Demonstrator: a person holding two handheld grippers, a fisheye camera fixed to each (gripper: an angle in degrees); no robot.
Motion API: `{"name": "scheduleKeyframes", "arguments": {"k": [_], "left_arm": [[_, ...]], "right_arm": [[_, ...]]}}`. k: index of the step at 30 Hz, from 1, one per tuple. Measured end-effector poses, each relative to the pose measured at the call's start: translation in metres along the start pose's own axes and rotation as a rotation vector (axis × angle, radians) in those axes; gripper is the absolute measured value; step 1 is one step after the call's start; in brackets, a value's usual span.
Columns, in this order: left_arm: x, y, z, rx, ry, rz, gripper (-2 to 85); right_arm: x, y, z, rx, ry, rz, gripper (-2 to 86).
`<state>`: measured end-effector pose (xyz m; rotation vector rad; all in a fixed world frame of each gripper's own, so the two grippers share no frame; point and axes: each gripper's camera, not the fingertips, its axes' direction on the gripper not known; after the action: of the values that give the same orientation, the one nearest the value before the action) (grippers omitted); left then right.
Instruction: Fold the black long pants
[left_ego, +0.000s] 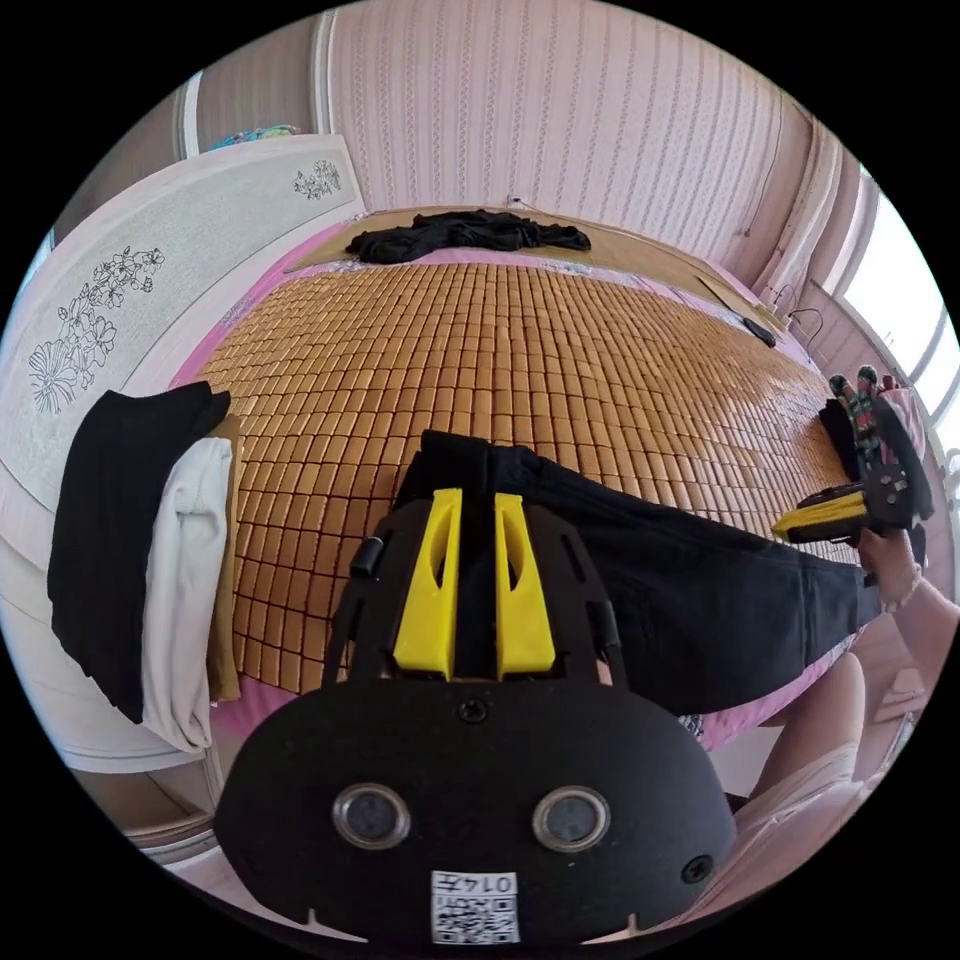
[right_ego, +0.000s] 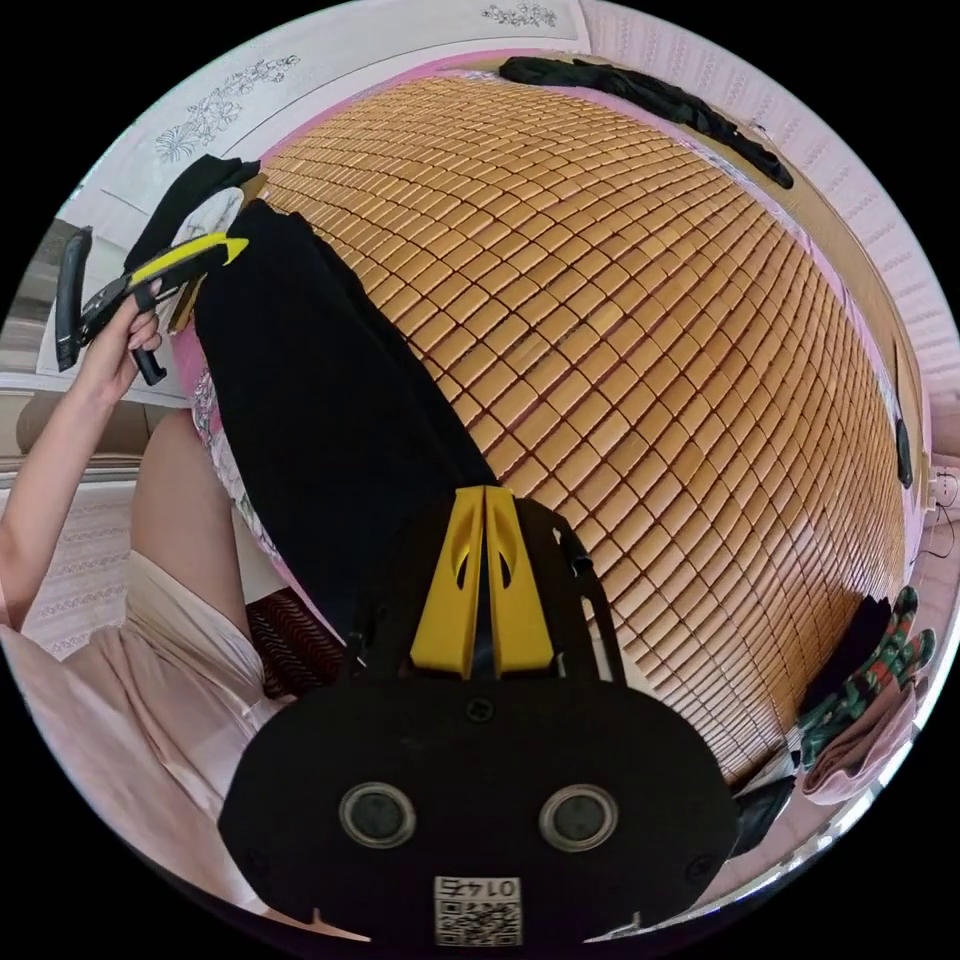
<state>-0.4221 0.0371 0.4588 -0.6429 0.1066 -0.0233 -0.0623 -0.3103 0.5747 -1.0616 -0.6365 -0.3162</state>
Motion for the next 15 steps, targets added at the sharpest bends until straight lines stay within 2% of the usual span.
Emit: {"name": "scheduleKeyframes", "arguments": {"k": [1, 3, 5, 6, 11, 13, 15], "left_arm": [[0.002, -0.001, 0.015, -0.062, -0.025, -0.015, 6.0], [0.005, 0.001, 0.027, -0.079, -0.041, -0.014, 6.3], [0.010, 0.003, 0.032, -0.067, -0.036, -0.007, 6.4], [0.011, 0.003, 0.031, -0.067, -0.034, -0.005, 6.3], [0.018, 0.009, -0.005, 0.141, 0.020, -0.025, 5.2], [0.024, 0.007, 0.002, 0.148, 0.002, -0.030, 5.4], [0.029, -0.001, 0.027, 0.059, -0.018, -0.052, 6.4]], "right_arm": [[0.000, 0.002, -0.006, 0.048, -0.070, -0.015, 0.9], [-0.006, -0.001, 0.002, 0.006, -0.151, -0.093, 2.6], [-0.009, -0.012, 0.034, -0.191, -0.025, -0.081, 4.6], [-0.009, -0.013, 0.038, -0.209, -0.006, -0.083, 4.5], [-0.009, -0.017, 0.001, -0.057, 0.010, -0.055, -0.1], [-0.001, -0.022, 0.004, -0.066, 0.034, -0.020, -0.3], [0.007, -0.030, 0.019, -0.123, 0.014, 0.003, -0.4]]}}
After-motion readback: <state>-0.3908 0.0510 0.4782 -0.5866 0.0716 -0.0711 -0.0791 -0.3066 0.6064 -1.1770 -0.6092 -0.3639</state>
